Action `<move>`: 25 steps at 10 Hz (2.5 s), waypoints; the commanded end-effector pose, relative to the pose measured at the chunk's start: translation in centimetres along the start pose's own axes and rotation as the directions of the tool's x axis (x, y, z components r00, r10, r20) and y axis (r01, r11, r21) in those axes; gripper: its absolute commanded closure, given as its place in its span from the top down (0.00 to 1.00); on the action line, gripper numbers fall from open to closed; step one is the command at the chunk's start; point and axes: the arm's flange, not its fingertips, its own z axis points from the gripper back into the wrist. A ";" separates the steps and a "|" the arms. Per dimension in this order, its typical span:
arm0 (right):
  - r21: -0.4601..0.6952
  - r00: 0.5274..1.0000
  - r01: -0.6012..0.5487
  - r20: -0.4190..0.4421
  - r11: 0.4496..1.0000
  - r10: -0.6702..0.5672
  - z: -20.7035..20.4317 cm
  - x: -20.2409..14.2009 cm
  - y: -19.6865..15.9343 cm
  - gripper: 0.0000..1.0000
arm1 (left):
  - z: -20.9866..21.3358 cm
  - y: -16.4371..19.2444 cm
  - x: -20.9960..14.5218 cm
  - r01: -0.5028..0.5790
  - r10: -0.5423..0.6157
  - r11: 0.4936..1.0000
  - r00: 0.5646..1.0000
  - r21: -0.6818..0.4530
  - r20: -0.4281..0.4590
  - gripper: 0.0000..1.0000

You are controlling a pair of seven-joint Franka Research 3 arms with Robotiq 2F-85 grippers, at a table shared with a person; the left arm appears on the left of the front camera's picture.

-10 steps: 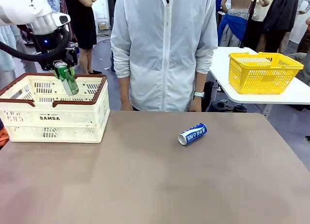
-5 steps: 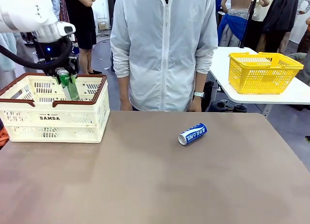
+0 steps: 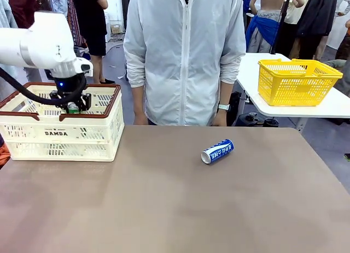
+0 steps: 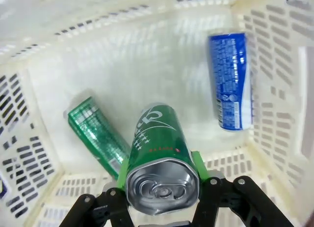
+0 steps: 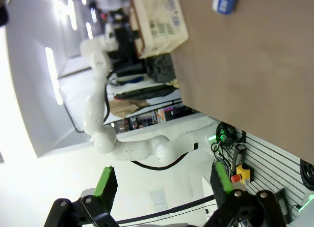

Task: Place the drinks into the Shopping basket.
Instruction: Pick up one drink and place it into the Shopping basket.

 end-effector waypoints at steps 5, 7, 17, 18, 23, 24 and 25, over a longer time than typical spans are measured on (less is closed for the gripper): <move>0.000 1.000 0.017 -0.009 1.000 -0.017 0.3 -0.1 0.6 1.00 | -1.7 2.1 0.2 0.004 -0.004 0.997 1.000 -0.075 -0.004 1.00; 0.000 1.000 0.017 -0.009 1.000 -0.017 0.3 -0.1 0.6 1.00 | -1.4 2.2 0.1 0.000 0.001 0.997 1.000 -0.079 0.009 1.00; 0.000 1.000 0.017 -0.009 1.000 -0.017 0.3 -0.1 0.6 1.00 | 12.4 10.8 -21.4 0.164 0.068 0.596 0.965 -0.786 0.252 1.00; 0.000 1.000 0.017 -0.009 1.000 -0.017 0.3 -0.1 0.6 1.00 | 11.0 12.7 -24.1 0.117 0.198 0.523 0.947 -0.844 0.254 1.00; 0.000 1.000 0.017 -0.009 1.000 -0.017 0.3 -0.1 0.6 1.00 | 5.6 18.0 -26.1 0.144 0.177 0.327 0.961 -0.934 0.211 1.00; 0.000 1.000 0.017 -0.009 1.000 -0.017 0.3 -0.1 0.6 1.00 | 6.0 17.3 -29.3 0.117 0.262 0.323 0.943 -0.939 0.208 1.00; 0.000 1.000 0.017 -0.009 1.000 -0.017 0.3 -0.1 0.6 1.00 | 6.0 17.3 -29.3 0.117 0.262 0.323 0.943 -0.939 0.208 1.00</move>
